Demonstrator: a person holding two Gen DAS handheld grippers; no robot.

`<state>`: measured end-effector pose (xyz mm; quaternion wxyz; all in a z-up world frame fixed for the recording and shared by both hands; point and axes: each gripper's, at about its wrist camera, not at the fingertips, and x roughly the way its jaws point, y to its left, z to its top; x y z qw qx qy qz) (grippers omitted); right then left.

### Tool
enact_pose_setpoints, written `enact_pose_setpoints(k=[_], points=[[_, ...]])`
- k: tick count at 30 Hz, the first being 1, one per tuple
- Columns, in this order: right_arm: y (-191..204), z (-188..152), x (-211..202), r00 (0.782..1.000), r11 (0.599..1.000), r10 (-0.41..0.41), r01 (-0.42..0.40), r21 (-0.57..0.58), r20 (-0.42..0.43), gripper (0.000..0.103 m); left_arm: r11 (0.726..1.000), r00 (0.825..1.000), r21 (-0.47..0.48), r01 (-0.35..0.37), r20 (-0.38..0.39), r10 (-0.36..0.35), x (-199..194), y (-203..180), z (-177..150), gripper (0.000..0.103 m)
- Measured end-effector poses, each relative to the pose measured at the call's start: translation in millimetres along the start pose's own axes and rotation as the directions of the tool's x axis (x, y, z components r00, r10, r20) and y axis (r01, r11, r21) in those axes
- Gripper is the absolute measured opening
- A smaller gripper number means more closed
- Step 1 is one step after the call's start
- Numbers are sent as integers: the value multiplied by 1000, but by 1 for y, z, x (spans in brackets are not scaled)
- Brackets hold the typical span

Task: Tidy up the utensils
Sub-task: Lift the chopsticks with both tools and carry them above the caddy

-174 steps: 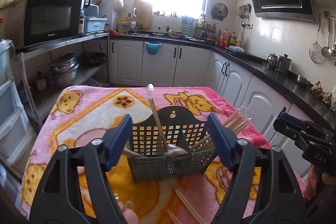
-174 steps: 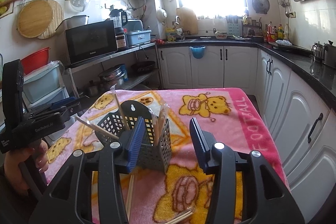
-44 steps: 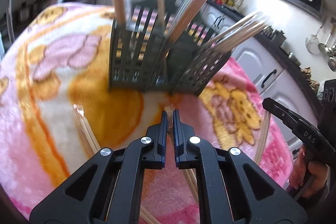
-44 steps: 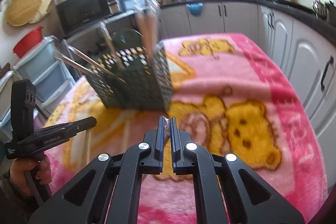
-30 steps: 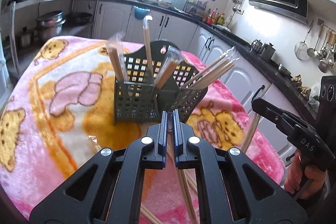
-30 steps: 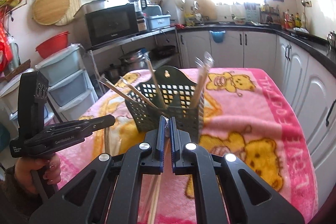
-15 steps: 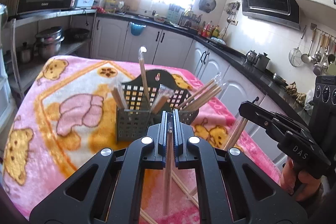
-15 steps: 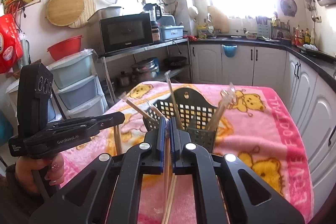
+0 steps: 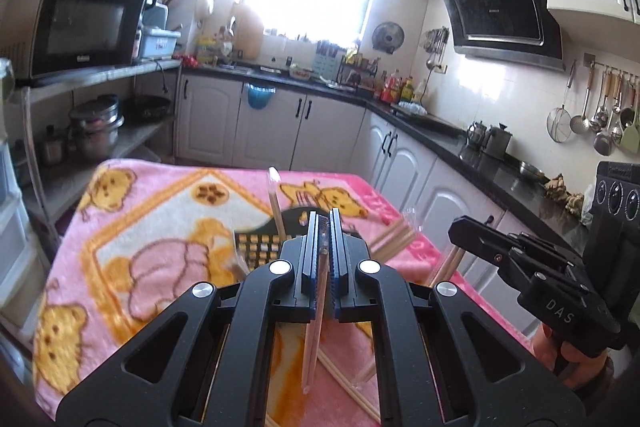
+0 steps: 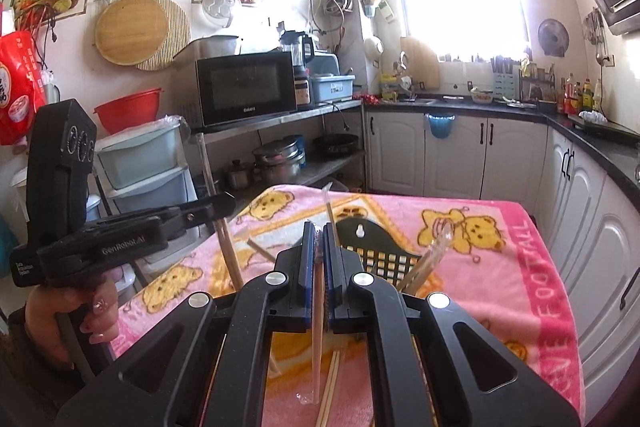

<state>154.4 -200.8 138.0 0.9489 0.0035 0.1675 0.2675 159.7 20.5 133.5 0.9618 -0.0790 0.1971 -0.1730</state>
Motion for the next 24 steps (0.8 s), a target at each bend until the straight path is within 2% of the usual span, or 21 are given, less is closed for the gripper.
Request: enact_pose_setpoints(k=[15,24], points=[[-3,59,-8,990,999,-24,30,-40,140,5,998,987,51,-36,157,28,-18,2,76,2],[-20,95,-8,973,996,-67,79,-45,223,5,999,977,26,-29,211,23,-10,5,111,2]])
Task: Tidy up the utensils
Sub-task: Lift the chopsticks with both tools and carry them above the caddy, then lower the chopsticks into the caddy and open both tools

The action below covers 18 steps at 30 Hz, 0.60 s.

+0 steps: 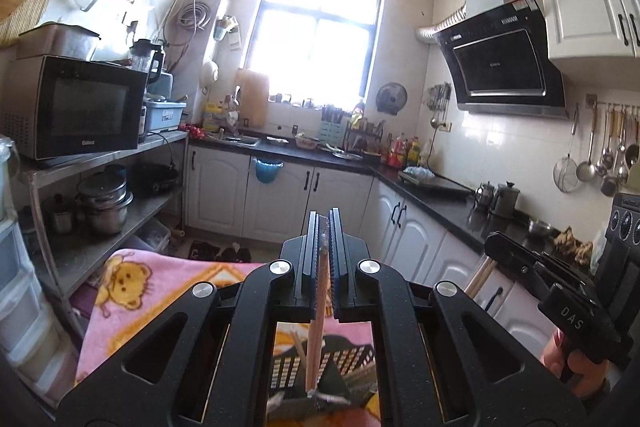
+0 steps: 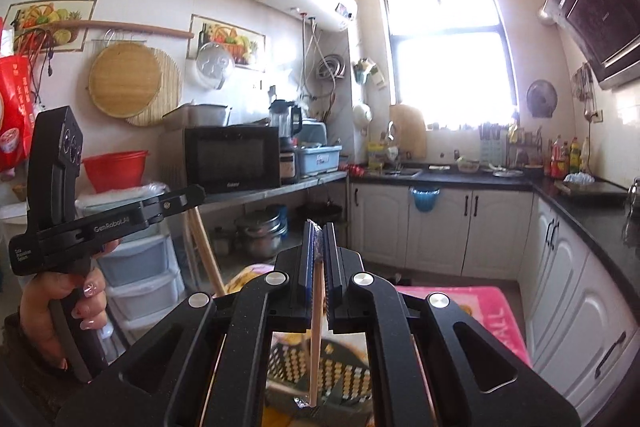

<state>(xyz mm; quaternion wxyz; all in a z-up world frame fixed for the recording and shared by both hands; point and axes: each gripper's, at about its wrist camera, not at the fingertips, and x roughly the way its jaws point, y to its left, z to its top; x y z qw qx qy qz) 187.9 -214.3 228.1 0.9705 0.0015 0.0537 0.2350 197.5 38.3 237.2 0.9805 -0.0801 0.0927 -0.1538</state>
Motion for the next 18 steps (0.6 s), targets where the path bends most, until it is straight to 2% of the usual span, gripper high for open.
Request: enact_pose_setpoints(k=[7,18], points=[[-14,-3,25,998,998,-60,60,-13,-7,5,998,999,-30,-54,-8,54,29,10,-2,2],[-27,-54,69,991,996,-89,90,12,-101,5,990,990,-107,-93,-114,81,77,40,-49,2]])
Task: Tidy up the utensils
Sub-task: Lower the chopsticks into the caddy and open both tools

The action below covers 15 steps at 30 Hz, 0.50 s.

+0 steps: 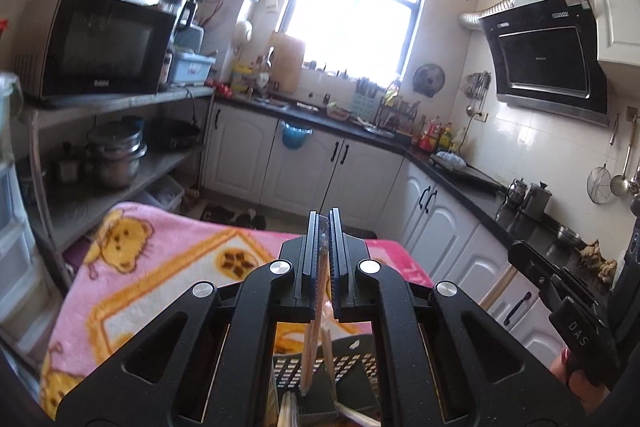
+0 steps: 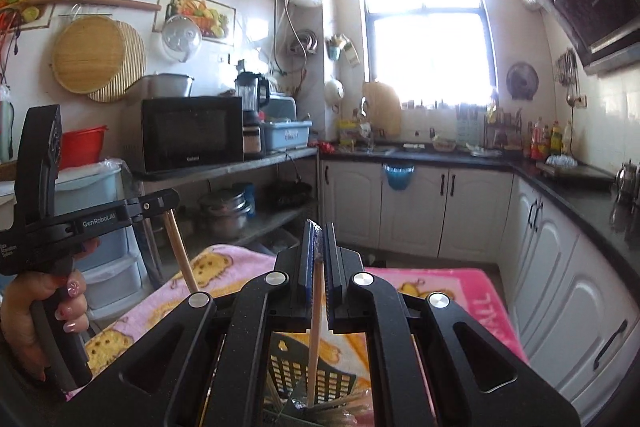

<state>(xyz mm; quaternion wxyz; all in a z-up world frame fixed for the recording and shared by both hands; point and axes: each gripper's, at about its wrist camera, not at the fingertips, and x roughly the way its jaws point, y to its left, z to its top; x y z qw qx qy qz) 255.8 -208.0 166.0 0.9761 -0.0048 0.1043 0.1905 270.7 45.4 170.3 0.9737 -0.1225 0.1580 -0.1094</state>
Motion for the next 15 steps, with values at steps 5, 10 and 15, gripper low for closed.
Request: enact_pose_setpoints(k=[5,10,15], points=[[3,-15,14,1000,1000,8,-7,22,-30,5,1000,1000,-6,9,-27,-9,13,2,-17,2],[4,-26,22,998,999,18,-16,40,-59,5,1000,998,6,27,-58,-27,25,-2,-32,2],[3,-36,27,996,998,23,-18,52,-91,5,999,996,19,34,-80,-32,30,-6,-41,2]])
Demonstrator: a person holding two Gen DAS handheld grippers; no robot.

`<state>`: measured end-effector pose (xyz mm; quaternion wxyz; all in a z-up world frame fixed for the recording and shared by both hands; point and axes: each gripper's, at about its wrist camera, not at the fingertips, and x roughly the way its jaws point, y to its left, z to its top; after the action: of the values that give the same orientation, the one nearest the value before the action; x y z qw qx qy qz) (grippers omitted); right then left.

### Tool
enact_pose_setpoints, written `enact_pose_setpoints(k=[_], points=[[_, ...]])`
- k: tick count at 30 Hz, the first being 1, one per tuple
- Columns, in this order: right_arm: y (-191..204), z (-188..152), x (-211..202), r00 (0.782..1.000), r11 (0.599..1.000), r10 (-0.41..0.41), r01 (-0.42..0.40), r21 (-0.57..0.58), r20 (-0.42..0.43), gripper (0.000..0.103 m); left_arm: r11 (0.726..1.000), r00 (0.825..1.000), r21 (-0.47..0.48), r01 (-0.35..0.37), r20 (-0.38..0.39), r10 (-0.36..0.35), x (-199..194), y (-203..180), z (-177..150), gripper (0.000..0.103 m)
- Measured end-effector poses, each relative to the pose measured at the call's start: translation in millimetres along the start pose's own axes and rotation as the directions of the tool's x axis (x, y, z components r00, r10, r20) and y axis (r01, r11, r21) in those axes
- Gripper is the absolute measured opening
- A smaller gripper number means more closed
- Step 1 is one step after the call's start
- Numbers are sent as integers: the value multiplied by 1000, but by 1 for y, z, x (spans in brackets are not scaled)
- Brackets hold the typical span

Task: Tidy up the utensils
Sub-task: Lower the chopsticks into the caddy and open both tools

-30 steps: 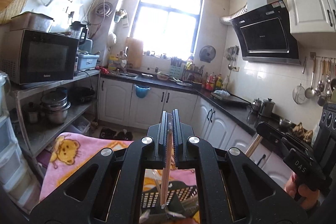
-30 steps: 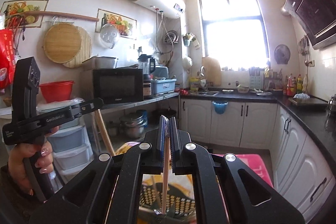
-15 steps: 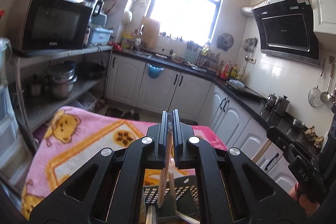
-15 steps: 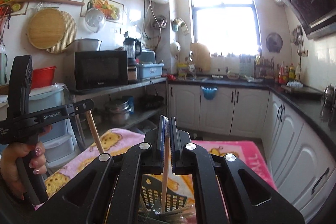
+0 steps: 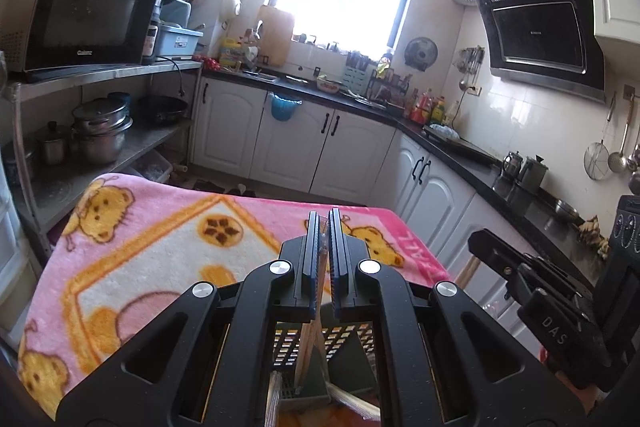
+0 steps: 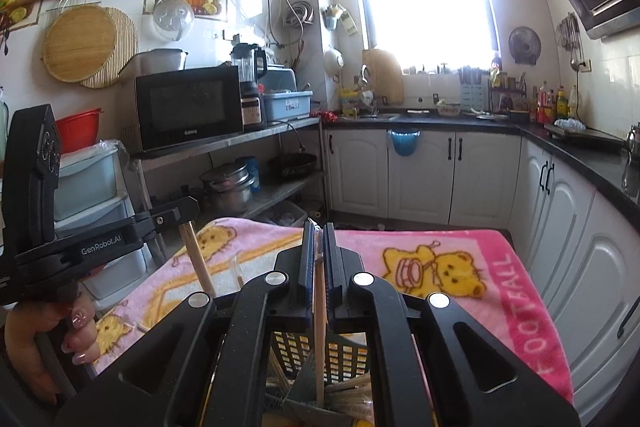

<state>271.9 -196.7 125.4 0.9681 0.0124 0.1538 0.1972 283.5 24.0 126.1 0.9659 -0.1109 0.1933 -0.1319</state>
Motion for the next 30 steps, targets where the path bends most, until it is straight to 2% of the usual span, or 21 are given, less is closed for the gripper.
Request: enact_pose_setpoints(k=[7,10,13,17,23,25,29,30], points=[[-4,-9,0,1000,1000,-4,4,16,-30,6,1000,1000,2,-1,-31,1,3,0,-10,2],[-5,-10,-1,999,1000,-4,5,23,-37,18,1000,999,4,-9,-34,9,2,0,-13,2],[-5,-12,-6,999,1000,-10,10,18,-38,21,1000,999,10,-16,-43,16,2,0,-15,3],[-4,-14,-13,999,1000,-23,23,10,-42,30,1000,999,7,-23,-50,23,-1,2,-17,3],[-9,-19,-24,998,999,-31,32,18,-47,35,999,998,-5,-35,-48,35,-9,6,-18,21],[-9,-19,-27,998,999,-38,39,15,-48,38,999,998,-9,-41,-47,41,-12,8,-19,31],[-10,-21,-32,998,999,-45,46,14,-51,41,999,998,-8,-48,-41,47,-19,7,-19,38],[-10,-22,-34,997,999,-47,48,12,-53,41,999,998,-6,-50,-38,50,-21,7,-19,43]])
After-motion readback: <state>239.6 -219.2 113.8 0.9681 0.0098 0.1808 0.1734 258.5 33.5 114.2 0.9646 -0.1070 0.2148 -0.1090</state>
